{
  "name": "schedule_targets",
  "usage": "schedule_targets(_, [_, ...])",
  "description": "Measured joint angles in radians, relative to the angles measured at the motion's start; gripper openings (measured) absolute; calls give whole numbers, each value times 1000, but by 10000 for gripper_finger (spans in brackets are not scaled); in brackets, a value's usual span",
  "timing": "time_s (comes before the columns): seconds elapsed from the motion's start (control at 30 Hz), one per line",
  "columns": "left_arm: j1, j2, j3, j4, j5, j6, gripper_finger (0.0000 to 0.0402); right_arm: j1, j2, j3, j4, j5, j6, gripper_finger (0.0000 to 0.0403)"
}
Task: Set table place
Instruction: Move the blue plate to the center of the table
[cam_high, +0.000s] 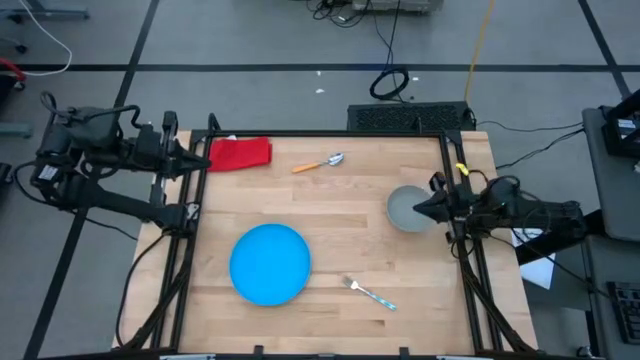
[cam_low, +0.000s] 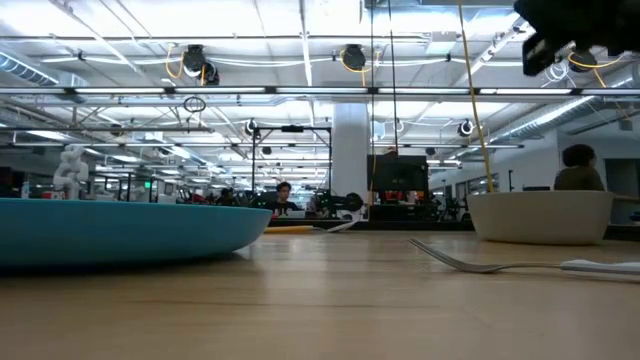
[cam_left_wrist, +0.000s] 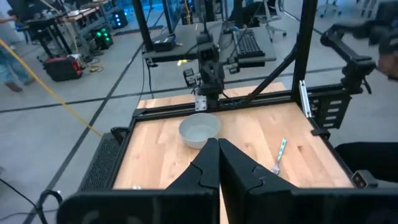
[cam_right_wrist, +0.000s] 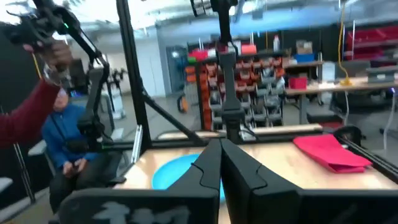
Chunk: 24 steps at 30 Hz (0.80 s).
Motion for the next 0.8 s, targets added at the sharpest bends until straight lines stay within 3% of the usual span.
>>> schedule_targets(0.53, [-61, 0, 0, -1, 0, 168, 6, 0, 545, 754, -435, 1, -10, 0])
schedule_targets(0.8, [-97, 9, 0, -2, -7, 232, 7, 0, 725, 1044, -652, 1, -61, 0])
